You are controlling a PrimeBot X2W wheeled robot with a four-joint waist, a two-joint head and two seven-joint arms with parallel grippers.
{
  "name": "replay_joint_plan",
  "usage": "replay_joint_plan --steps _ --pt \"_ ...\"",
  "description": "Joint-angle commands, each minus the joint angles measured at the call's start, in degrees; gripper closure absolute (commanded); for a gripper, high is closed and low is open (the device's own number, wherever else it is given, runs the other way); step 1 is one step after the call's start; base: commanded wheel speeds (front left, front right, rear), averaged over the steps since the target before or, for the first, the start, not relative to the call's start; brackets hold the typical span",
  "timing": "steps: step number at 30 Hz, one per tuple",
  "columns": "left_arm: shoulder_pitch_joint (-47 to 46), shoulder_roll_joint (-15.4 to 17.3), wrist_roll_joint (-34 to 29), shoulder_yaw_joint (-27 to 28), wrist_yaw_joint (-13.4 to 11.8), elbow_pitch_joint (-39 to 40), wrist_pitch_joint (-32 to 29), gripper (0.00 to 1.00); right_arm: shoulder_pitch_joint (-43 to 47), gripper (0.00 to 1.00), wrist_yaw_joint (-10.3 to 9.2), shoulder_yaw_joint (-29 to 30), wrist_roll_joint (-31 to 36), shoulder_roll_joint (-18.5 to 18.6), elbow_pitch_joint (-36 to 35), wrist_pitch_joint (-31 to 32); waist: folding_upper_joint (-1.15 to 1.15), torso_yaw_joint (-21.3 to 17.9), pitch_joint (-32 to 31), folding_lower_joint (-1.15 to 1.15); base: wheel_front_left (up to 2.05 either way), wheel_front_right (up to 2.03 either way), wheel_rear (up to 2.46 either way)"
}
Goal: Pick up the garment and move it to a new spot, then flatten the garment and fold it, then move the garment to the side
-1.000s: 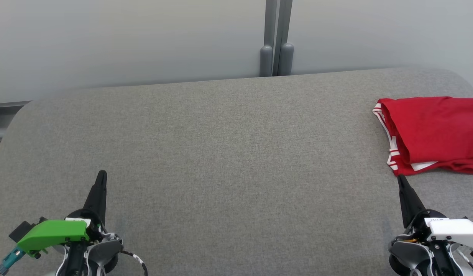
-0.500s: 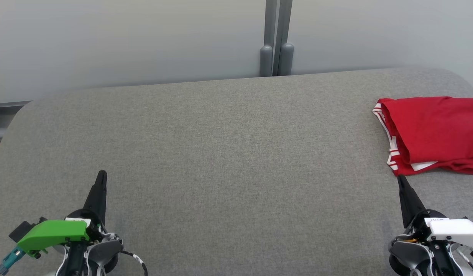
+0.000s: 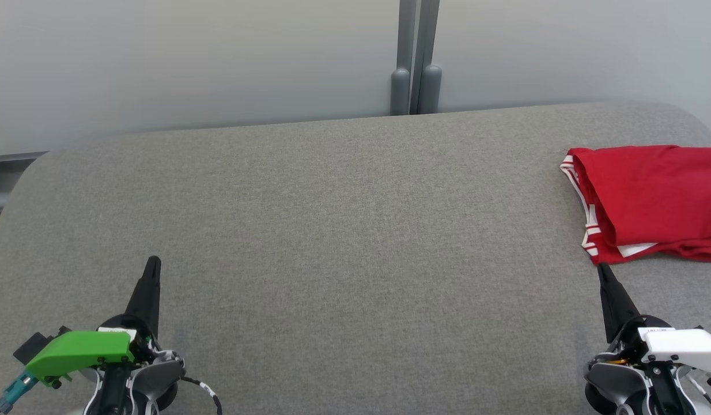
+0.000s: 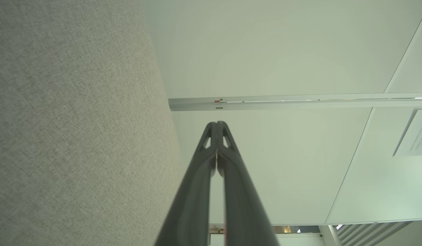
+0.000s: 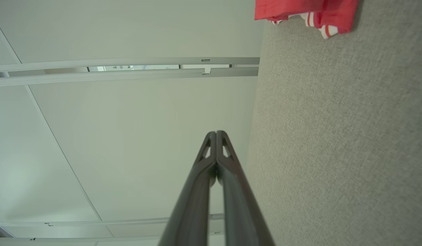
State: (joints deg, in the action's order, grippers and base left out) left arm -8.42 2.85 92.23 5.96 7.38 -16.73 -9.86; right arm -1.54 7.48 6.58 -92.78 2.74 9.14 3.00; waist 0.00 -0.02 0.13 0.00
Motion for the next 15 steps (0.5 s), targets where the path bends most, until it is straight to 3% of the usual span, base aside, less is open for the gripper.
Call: replay_joint_plan --steps 1,15 --pt "-0.78 0.03 0.0 0.18 0.24 0.24 -0.01 1.0 0.45 1.0 0.02 0.09 -0.34 0.27 -0.19 0.1 0.0 0.0 0.0 0.0 0.0 0.0 0.0" --pt "-0.78 0.03 0.0 0.18 0.24 0.24 -0.01 1.0 0.45 1.0 0.02 0.09 -0.34 0.27 -0.19 0.09 0.0 0.0 0.0 0.0 0.0 0.0 0.0"
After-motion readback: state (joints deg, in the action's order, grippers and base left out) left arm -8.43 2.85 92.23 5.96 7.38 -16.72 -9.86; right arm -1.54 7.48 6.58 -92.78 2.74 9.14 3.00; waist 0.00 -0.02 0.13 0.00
